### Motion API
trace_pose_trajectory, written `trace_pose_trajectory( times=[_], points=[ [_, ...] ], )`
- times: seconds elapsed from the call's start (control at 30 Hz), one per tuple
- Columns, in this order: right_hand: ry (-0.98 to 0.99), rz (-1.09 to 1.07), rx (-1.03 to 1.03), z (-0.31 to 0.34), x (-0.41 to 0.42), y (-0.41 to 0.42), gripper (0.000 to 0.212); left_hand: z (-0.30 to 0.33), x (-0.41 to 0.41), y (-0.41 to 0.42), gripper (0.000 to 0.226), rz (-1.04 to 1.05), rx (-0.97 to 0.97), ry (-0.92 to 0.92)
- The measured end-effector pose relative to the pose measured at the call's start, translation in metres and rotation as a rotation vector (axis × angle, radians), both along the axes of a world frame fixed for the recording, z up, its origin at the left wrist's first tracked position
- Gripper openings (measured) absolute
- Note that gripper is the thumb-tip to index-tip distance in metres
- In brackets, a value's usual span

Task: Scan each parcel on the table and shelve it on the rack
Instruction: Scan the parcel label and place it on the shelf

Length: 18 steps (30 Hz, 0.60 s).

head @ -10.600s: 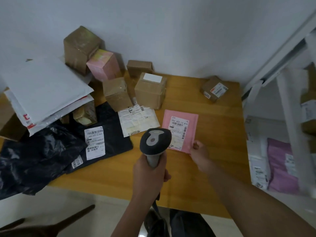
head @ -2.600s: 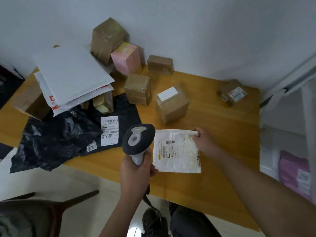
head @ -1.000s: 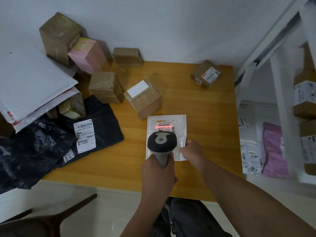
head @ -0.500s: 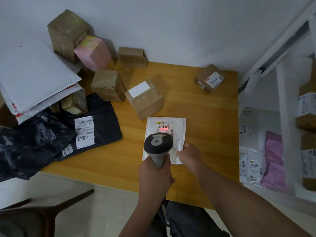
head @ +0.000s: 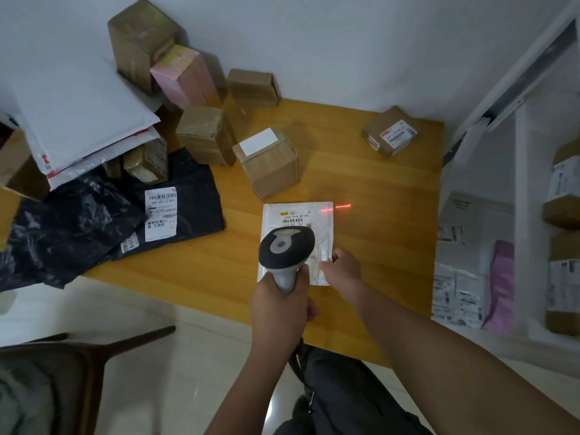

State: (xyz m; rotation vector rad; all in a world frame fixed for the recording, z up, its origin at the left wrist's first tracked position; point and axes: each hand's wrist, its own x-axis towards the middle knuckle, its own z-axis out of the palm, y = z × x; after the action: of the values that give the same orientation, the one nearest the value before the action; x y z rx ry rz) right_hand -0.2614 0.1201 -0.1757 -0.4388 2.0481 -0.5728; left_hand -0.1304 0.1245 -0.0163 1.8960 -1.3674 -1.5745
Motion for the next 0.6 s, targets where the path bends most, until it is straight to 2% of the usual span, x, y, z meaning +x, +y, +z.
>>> trace_pose_trajectory(
  times=[0.1, 0.2, 0.33, 0.43, 0.6],
  points=[
    [-0.030, -0.020, -0.086, 0.006, 0.005, 0.018, 0.006, 0.004, 0.009, 0.026, 0.039, -0.011, -0.039, 0.025],
    [-0.121, -0.124, -0.172, 0.013, 0.016, 0.049, 0.026, 0.005, 0.022, 0.064, 0.038, 0.004, -0.092, 0.042],
    [-0.095, -0.149, -0.291, 0.029, 0.031, 0.107, 0.025, 0.013, 0.039, 0.127, 0.037, 0.075, -0.143, 0.109],
    [-0.054, -0.100, -0.290, 0.037, 0.041, 0.160, 0.033, 0.019, 0.049, 0.178, 0.038, 0.122, -0.154, 0.157],
    [-0.076, -0.153, -0.231, 0.045, 0.038, 0.252, 0.038, 0.025, 0.046, 0.248, 0.037, 0.101, -0.149, 0.198]
  ],
)
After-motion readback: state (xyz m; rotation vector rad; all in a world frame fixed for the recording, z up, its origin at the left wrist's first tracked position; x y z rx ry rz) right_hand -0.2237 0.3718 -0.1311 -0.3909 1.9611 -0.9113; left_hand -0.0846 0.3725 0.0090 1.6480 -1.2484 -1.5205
